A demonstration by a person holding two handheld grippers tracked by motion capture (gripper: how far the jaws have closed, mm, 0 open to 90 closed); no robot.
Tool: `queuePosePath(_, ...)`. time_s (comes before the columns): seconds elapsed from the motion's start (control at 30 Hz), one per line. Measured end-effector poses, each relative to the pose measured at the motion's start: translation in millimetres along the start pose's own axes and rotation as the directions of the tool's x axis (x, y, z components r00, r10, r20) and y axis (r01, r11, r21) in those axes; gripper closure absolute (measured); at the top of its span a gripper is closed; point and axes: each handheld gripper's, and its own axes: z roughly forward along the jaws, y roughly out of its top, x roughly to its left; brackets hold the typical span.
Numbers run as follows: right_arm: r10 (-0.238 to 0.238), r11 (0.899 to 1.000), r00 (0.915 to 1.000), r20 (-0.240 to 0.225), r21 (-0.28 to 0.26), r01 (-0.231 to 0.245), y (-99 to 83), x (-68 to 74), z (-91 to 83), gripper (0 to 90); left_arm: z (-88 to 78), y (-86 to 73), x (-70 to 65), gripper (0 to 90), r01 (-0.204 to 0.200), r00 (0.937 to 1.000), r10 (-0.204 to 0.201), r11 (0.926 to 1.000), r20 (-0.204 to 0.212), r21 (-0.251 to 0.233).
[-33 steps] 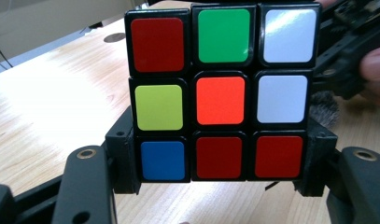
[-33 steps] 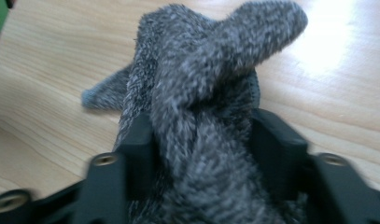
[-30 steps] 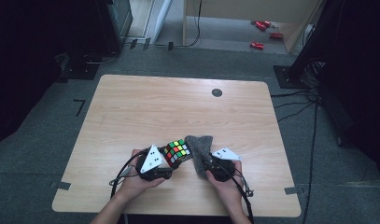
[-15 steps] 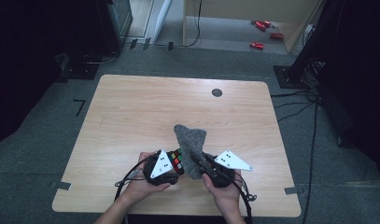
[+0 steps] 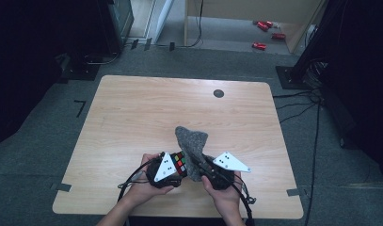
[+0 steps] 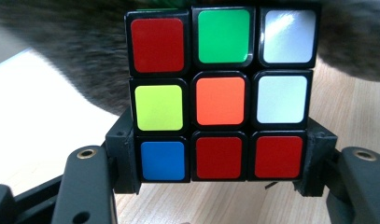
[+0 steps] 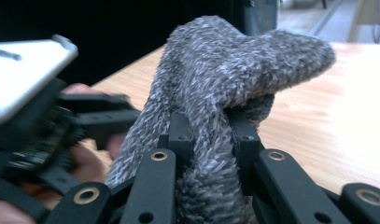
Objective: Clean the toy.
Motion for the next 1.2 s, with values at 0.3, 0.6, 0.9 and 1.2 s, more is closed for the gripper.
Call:
queuePosePath(0.3,0.065,0.997,0.9960,0.060,0.026,-0.067,-5.9,-19.4,0.1,76.3,-2.9,1.3,3.6,35.3,0.017,0.9998,-0.017,0.9997,-0.005,-0.018)
queuePosePath(0.6,-0.006,1.000,0.9998,0.021,0.003,0.006,-0.7,-1.1,2.5,76.1,0.2,1.5,-0.2,35.2,0.002,0.9999,-0.002,1.0000,-0.010,0.009)
queuePosePath(0.9,-0.012,1.000,0.9997,0.022,0.004,0.012,-0.4,-1.6,0.3,75.5,-0.3,-0.1,6.0,35.3,0.040,0.9992,-0.040,0.9992,0.010,0.005)
queuePosePath(1.2,0.043,0.999,0.9982,0.043,0.009,-0.043,-1.9,-13.8,0.1,75.5,-5.7,1.1,10.8,35.3,0.075,0.9972,-0.075,0.9966,0.007,-0.034)
